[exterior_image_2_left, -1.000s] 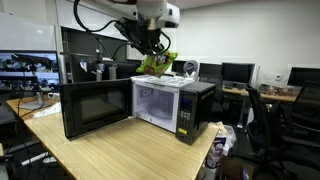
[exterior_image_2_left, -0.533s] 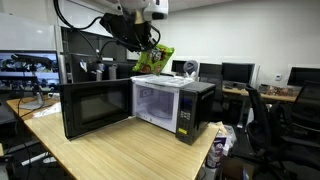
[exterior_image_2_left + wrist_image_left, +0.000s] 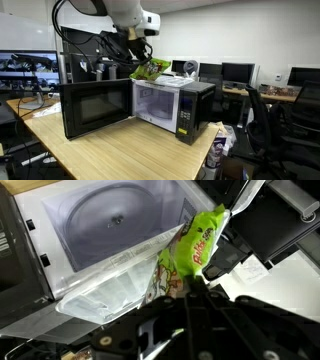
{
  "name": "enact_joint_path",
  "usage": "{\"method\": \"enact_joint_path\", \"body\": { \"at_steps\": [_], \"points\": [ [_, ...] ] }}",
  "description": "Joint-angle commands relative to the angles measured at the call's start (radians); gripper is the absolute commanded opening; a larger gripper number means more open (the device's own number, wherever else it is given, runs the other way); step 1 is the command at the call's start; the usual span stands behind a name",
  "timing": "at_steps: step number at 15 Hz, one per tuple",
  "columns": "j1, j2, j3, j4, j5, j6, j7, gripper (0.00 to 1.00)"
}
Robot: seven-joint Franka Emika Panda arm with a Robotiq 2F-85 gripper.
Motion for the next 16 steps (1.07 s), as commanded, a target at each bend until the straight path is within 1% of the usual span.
{"method": "enact_joint_path", "body": {
  "at_steps": [1, 7, 16],
  "points": [
    [0.022, -0.053, 0.004, -0.070, 0.017, 0.078, -0.008, 0.00],
    [0.034, -0.116, -0.003, -0.131, 0.043, 0.127, -0.021, 0.00],
    [0.024, -0.274, -0.033, -0.214, 0.152, 0.163, -0.094, 0.00]
  ]
}}
